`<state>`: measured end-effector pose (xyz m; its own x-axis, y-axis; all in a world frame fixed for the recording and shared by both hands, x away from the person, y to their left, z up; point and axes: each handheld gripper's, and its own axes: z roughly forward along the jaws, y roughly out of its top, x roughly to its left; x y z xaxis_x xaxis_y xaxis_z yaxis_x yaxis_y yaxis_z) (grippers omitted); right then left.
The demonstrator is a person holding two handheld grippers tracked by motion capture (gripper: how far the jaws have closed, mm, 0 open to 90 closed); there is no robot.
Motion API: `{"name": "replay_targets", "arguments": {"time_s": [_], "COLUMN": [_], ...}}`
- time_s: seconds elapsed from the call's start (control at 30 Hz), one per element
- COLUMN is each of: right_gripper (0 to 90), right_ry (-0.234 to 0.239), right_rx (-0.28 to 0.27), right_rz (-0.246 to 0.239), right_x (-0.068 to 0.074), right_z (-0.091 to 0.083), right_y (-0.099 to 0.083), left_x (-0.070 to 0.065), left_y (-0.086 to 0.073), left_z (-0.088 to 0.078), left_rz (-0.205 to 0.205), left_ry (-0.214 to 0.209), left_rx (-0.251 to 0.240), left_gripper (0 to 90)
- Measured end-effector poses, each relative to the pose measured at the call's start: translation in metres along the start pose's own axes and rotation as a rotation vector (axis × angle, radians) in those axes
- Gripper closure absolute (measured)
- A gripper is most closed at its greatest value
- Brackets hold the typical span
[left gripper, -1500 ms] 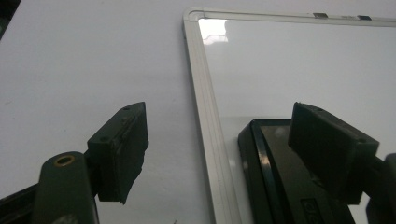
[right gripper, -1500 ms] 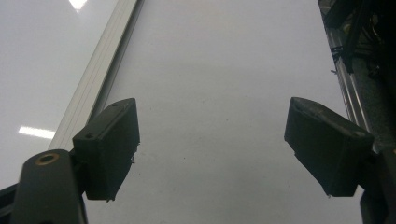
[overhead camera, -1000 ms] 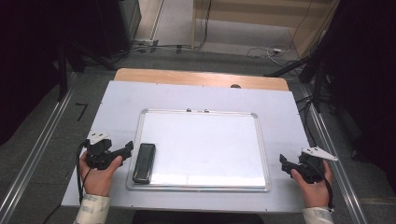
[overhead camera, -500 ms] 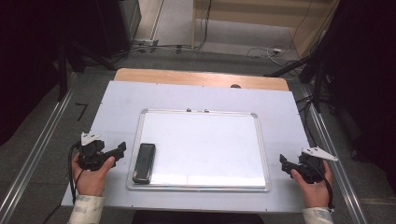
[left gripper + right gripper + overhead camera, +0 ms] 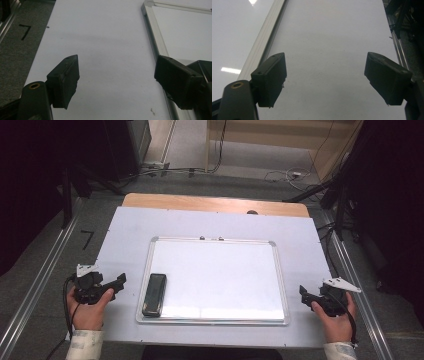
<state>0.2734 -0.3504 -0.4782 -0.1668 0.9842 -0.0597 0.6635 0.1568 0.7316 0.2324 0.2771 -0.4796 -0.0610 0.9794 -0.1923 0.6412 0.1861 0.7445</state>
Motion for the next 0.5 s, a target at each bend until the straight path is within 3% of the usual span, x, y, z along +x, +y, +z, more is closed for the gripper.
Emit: {"name": "replay_targets", "arguments": {"time_s": [0.5], "right_gripper": [16.7], "right_ry": [-0.002], "right_rx": [0.001], "right_rz": [0.000], "right_x": [0.000], "right_z": [0.000], "right_y": [0.000], "left_x": [0.012], "left_y": [-0.003], "left_z": [-0.003], "left_rz": [-0.011], "left_ry": [0.024], "left_rx": [0.010], "left_gripper": [21.3]}}
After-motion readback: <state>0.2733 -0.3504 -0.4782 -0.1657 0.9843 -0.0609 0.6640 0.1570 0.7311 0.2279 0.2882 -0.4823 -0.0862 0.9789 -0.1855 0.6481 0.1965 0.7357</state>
